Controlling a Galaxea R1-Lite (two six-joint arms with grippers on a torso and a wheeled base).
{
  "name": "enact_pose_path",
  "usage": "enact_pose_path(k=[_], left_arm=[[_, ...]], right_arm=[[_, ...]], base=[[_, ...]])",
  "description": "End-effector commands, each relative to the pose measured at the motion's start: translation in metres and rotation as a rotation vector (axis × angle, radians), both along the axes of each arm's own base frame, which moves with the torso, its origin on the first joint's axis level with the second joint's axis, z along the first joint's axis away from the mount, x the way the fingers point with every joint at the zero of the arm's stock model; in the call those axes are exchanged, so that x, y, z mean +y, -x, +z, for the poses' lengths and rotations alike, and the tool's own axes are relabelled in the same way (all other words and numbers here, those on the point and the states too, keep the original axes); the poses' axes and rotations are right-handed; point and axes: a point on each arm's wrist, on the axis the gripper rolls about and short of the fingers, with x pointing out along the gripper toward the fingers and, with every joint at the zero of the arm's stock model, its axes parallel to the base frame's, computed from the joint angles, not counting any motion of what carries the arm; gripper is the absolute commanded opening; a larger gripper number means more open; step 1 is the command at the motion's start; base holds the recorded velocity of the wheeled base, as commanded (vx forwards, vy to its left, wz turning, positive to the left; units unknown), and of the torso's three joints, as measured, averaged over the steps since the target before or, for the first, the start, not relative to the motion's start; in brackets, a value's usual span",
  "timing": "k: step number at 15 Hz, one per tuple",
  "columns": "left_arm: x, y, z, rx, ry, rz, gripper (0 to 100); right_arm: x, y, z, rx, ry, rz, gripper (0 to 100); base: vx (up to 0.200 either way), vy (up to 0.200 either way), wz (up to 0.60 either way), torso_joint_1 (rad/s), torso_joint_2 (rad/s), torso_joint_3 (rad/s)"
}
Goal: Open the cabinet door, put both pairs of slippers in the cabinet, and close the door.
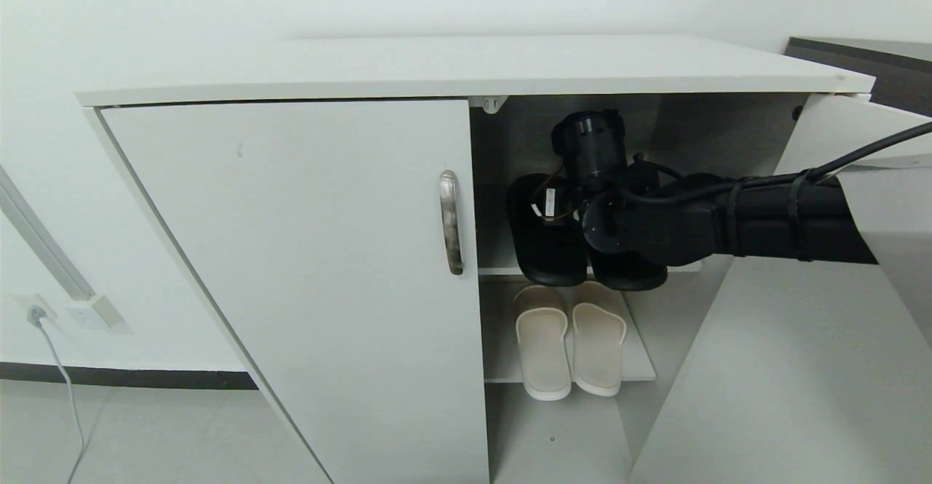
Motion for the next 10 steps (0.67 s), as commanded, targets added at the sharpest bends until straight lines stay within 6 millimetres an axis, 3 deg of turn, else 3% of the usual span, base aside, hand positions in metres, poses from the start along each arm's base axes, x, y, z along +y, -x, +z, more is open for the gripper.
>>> enact_pose_path(k=[1, 9, 10], left_arm=[[0.0, -0.0001, 0.0001, 0.001, 0.001, 0.001, 0], [0.0, -0.0001, 0.0001, 0.001, 0.001, 0.002, 0], [0.0, -0.0001, 0.0001, 0.001, 0.001, 0.002, 0]], right_arm=[[0.0021, -0.0114, -0.0042, -0.001, 0.0, -0.011, 0], [0.0054, -0.0204, -0.0103, 0.004, 0.004, -0.015, 0], [0.0054, -0.0204, -0.0103, 0.004, 0.004, -0.015, 100]], base=[[0.0, 0.0, 0.0, 0.0, 0.0, 0.0], [0.0, 0.0, 0.0, 0.0, 0.0, 0.0], [0.0, 0.0, 0.0, 0.0, 0.0, 0.0]])
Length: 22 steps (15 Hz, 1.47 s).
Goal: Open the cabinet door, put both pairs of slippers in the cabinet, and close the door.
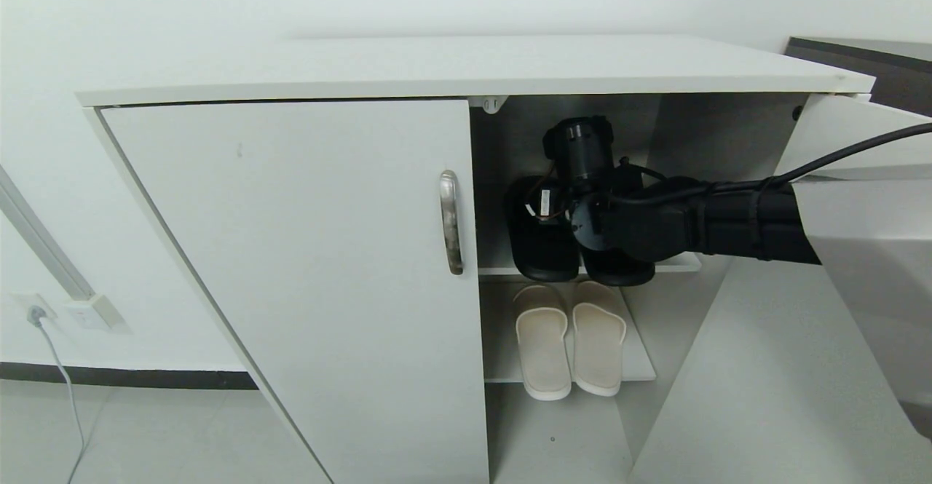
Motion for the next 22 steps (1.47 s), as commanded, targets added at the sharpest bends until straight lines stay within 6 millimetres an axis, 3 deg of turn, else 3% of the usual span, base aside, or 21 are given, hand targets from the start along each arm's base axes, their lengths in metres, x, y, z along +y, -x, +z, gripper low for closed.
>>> enact_pose_path(k=[1, 6, 15, 22], left_arm=[[0.0, 0.0, 0.0, 0.001, 0.0, 0.0, 0], [0.0, 0.0, 0.0, 0.001, 0.0, 0.0, 0], [0.0, 0.0, 0.0, 0.001, 0.0, 0.0, 0], [0.0, 0.0, 0.0, 0.001, 0.0, 0.0, 0]], right_arm=[[0.0, -0.001, -0.001, 0.001, 0.001, -0.001, 100], [-0.004, 0.007, 0.0, 0.017, 0.007, 0.0, 100], [-0.004, 0.048, 0.012, 0.024, -0.01, 0.041, 100], [-0.013, 0.107, 0.009, 0.033, -0.004, 0.118, 100]], base=[[0.0, 0.0, 0.0, 0.0, 0.0, 0.0], [0.0, 0.0, 0.0, 0.0, 0.0, 0.0], [0.0, 0.0, 0.0, 0.0, 0.0, 0.0], [0.0, 0.0, 0.0, 0.0, 0.0, 0.0]])
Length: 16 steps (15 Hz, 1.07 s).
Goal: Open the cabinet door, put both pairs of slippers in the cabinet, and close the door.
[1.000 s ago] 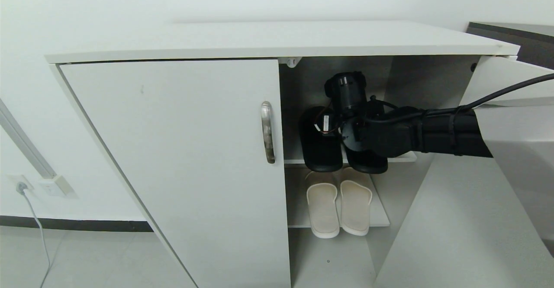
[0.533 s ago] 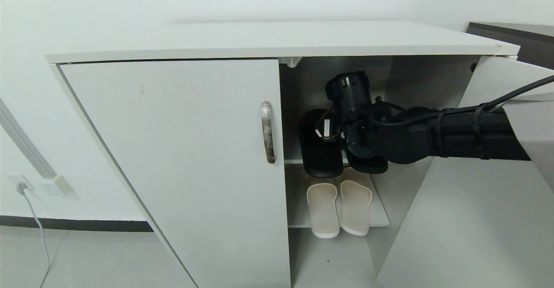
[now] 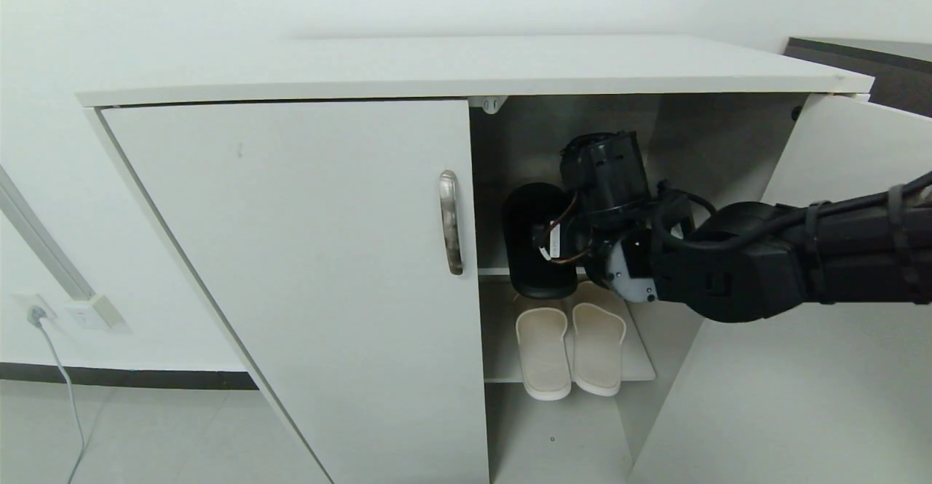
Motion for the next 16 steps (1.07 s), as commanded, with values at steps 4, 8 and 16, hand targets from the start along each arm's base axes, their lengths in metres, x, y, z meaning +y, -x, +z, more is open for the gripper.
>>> enact_pose_path(k=[4, 8, 16], left_arm=[[0.0, 0.0, 0.0, 0.001, 0.0, 0.001, 0], [0.0, 0.0, 0.0, 0.001, -0.001, -0.002, 0], [0.0, 0.0, 0.0, 0.001, 0.0, 0.0, 0]], right_arm=[[-0.012, 0.051, 0.014, -0.034, -0.031, 0.071, 100], [-0.017, 0.072, -0.004, -0.049, -0.054, 0.116, 100], [-0.028, 0.096, -0.011, -0.102, -0.093, 0.195, 0]], base=[[0.0, 0.0, 0.0, 0.0, 0.0, 0.0], [0.0, 0.0, 0.0, 0.0, 0.0, 0.0], [0.0, 0.0, 0.0, 0.0, 0.0, 0.0]])
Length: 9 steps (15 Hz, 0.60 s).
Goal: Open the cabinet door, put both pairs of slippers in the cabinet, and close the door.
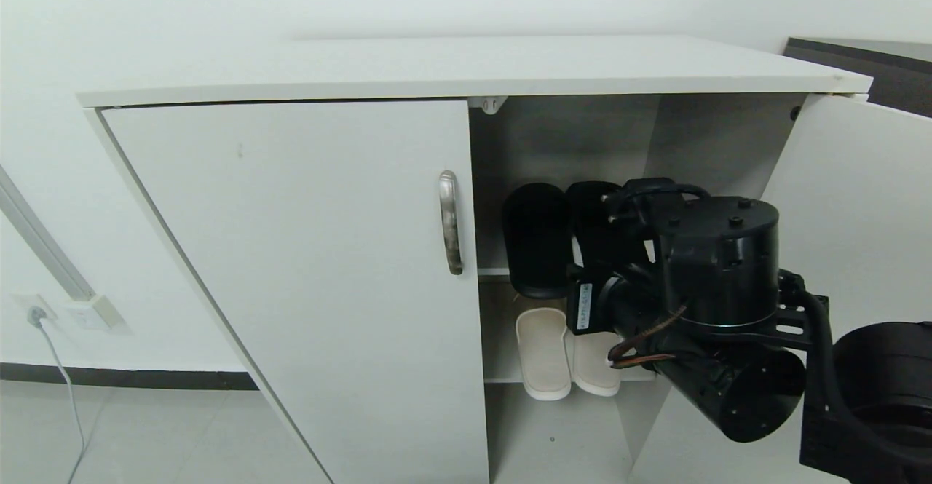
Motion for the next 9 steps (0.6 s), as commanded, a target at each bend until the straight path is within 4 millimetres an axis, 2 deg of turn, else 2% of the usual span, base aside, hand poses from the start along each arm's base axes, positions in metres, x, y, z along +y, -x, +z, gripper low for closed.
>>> enact_pose_path(k=[1, 5, 9], left_arm=[[0.0, -0.0001, 0.0001, 0.001, 0.002, 0.001, 0], [0.0, -0.0001, 0.0001, 0.001, 0.002, -0.001, 0], [0.0, -0.0001, -0.0001, 0.002, 0.002, -0.002, 0]], right_arm=[[-0.004, 0.005, 0.0038, -0.007, -0.006, 0.005, 0], [-0.0014, 0.009, 0.0008, -0.001, 0.004, 0.02, 0], [-0.0001, 0.0103, -0.0027, 0.004, 0.021, 0.026, 0]], base=[[0.0, 0.0, 0.0, 0.0, 0.0, 0.0], [0.0, 0.0, 0.0, 0.0, 0.0, 0.0], [-0.2, 0.0, 0.0, 0.0, 0.0, 0.002]])
